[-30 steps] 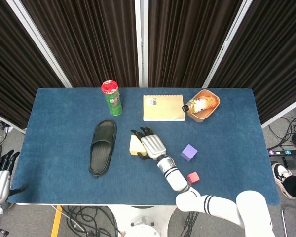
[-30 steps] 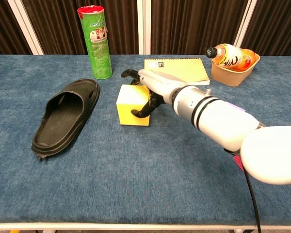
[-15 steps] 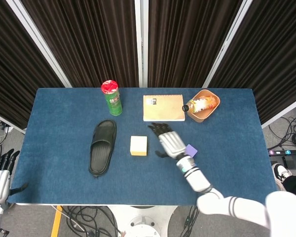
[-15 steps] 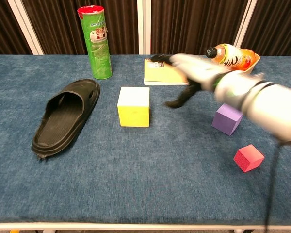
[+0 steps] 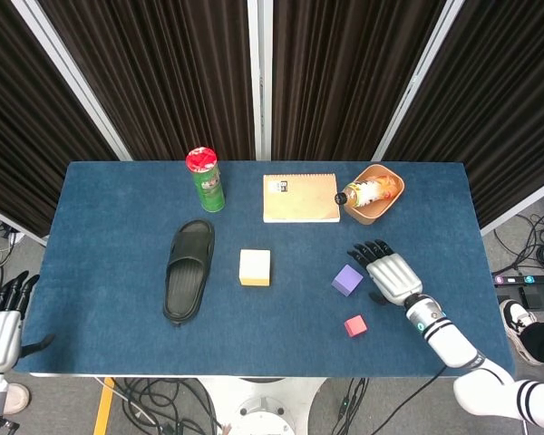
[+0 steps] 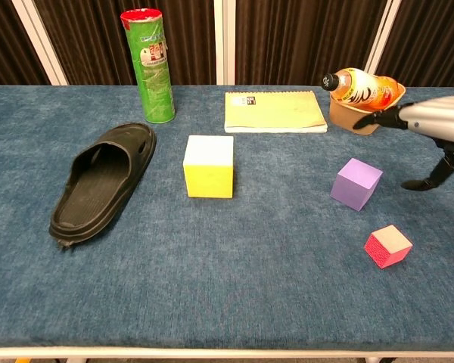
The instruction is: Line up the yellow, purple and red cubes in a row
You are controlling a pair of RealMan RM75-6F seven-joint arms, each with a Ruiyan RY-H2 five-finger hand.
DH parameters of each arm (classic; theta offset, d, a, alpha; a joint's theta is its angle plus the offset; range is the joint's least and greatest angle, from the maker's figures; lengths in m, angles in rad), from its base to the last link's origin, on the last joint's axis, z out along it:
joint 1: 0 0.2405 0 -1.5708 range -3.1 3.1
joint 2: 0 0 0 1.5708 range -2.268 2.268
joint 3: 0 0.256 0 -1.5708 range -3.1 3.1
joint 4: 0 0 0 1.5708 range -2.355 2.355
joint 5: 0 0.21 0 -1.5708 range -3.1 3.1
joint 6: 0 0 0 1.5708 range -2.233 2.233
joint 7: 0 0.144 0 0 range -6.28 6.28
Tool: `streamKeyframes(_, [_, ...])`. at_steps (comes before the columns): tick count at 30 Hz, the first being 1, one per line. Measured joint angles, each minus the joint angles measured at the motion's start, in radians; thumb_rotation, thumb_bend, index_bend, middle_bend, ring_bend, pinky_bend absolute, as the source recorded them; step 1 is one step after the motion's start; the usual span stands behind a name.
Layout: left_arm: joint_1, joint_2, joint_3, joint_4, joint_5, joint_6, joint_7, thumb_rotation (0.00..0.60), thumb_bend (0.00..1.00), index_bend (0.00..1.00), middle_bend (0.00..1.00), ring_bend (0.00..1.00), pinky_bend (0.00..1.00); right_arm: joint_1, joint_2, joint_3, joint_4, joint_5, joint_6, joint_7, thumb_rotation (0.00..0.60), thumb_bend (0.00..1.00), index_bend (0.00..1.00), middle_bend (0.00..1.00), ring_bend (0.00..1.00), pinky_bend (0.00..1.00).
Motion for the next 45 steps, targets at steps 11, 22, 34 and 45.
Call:
streamKeyframes(11, [0.011,0.007,0.004,-0.015,-0.01,0.004,0.012,0.6,0.06,0.13,0.16,0.11,0.16,0.025,-0.124,-0.011,0.193,-0.109,-0.003,0.082,0.6,0.16,0.16,0.05,0.0,0.0])
streamKeyframes(22, [0.011,0.008,0.004,-0.015,-0.011,-0.001,0.013,0.6,0.06,0.14,0.16,0.11,0.16,0.046,-0.211,-0.016,0.315,-0.171,-0.001,0.23,0.6,0.22,0.4,0.07,0.0,0.0])
streamKeyframes(34, [0.01,0.009,0.003,-0.011,-0.001,0.004,0.004,0.6,0.06,0.13,0.16,0.11,0.16,0.025,-0.251,0.066,0.224,-0.047,0.055,0.222,0.6,0.22,0.49,0.09,0.0,0.0])
streamKeyframes(45, [0.015,0.001,0.011,0.006,0.007,0.005,-0.017,0.6,0.06,0.13,0.16,0.11,0.16,0.065,-0.369,0.161,0.112,0.263,0.051,-0.09,0.6,0.18,0.46,0.08,0.0,0.0])
